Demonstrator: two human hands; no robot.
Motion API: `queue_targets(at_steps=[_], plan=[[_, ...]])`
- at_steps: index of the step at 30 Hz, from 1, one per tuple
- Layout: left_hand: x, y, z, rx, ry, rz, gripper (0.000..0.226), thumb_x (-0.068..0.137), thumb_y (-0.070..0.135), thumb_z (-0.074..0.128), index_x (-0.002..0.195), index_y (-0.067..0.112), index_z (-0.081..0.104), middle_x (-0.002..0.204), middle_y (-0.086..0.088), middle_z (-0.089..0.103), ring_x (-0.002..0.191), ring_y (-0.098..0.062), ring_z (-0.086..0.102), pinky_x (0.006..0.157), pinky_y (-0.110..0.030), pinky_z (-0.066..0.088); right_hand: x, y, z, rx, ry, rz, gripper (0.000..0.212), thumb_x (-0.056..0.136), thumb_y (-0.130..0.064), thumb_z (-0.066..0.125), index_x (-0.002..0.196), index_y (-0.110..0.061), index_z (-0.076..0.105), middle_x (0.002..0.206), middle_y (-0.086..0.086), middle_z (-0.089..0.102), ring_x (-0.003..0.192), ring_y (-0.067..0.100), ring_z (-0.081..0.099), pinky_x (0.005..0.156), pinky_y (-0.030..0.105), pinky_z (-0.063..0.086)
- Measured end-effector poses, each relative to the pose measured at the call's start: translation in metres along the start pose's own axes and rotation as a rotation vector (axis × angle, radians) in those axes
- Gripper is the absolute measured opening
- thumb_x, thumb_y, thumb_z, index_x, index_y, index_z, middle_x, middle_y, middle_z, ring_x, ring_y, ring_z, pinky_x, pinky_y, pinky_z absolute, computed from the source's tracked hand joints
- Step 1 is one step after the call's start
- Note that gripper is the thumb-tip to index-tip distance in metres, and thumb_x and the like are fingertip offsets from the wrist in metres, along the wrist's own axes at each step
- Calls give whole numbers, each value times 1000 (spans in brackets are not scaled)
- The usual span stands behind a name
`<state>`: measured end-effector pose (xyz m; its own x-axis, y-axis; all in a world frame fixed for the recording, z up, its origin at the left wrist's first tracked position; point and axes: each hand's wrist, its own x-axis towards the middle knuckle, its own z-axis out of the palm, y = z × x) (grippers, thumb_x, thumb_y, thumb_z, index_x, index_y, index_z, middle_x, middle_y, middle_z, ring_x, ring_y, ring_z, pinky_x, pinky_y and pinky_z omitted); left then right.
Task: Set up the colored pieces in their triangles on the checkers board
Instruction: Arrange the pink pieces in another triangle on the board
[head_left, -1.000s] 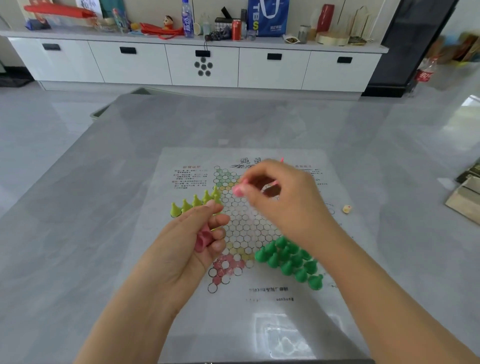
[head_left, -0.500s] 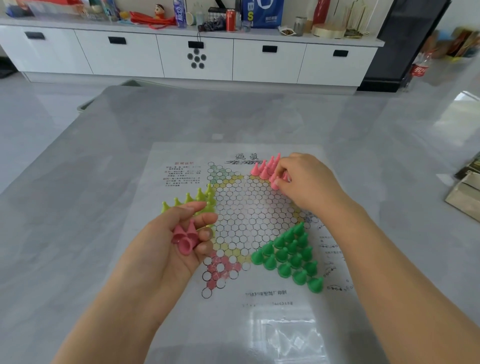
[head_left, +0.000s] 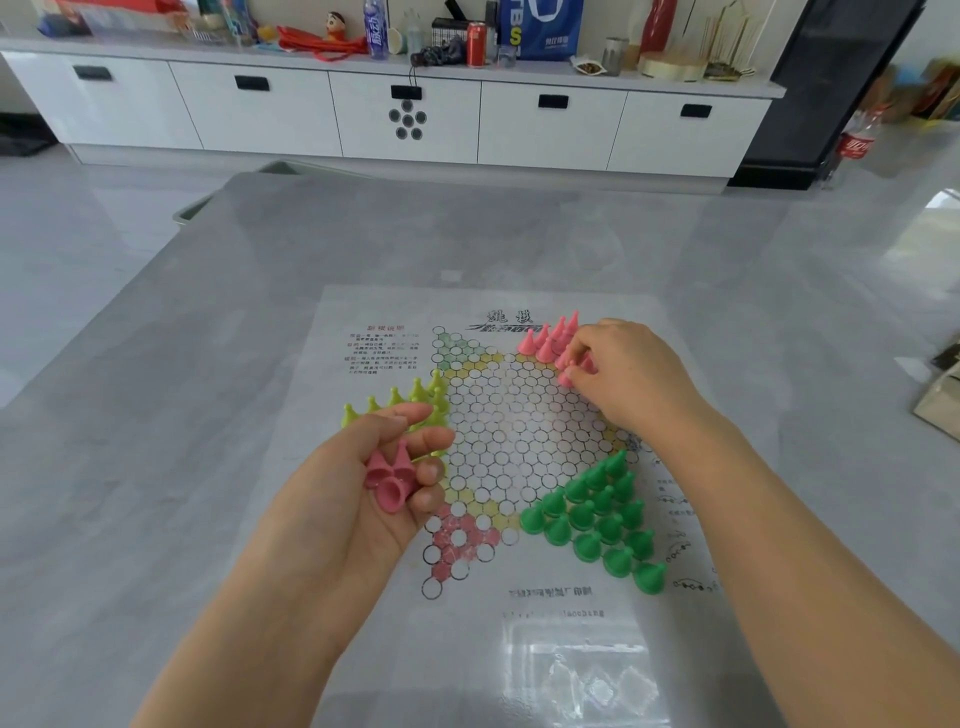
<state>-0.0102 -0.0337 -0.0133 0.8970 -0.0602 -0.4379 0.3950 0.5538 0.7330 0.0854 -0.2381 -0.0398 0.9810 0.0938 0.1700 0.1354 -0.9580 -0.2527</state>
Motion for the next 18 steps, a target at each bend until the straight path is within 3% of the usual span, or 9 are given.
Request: queue_targets(at_steps=[8, 11, 15, 18], plan=[[-2, 1, 1, 0, -7, -1, 16, 87, 7, 43, 90, 3, 58, 60, -9, 62, 40, -11, 45, 33, -18, 37, -1, 1, -3, 36, 3, -13, 5, 81, -23, 65, 86, -21, 64, 85, -8, 51, 79, 10, 48, 64, 23, 33], [-3, 1, 1, 1, -2, -5, 16, 87, 7, 43, 91, 3, 59, 61, -9, 61, 41, -11, 45, 33, -18, 36, 0, 1, -7, 51, 31, -13, 3, 81, -19, 63, 83, -21, 64, 79, -12, 47, 76, 9, 49, 56, 21, 30], [-2, 1, 0, -15, 8, -5, 16, 88, 7, 43, 91, 3, 58, 61, -9, 61, 41, -11, 45, 33, -18, 37, 0, 0, -17, 33, 79, 2, 8, 84, -14, 56, 83, -19, 62, 63, -16, 39, 57, 1, 45, 47, 13, 26], [-1, 0, -1, -57, 7, 0, 16, 88, 6, 44, 90, 1, 59, 62, -9, 63, 44, -12, 52, 37, -19, 43, -5, -14, -35, 298, 96, 6, 11, 87, -13, 54, 79, -18, 60, 46, -15, 54, 45, -9, 52, 41, 4, 35]])
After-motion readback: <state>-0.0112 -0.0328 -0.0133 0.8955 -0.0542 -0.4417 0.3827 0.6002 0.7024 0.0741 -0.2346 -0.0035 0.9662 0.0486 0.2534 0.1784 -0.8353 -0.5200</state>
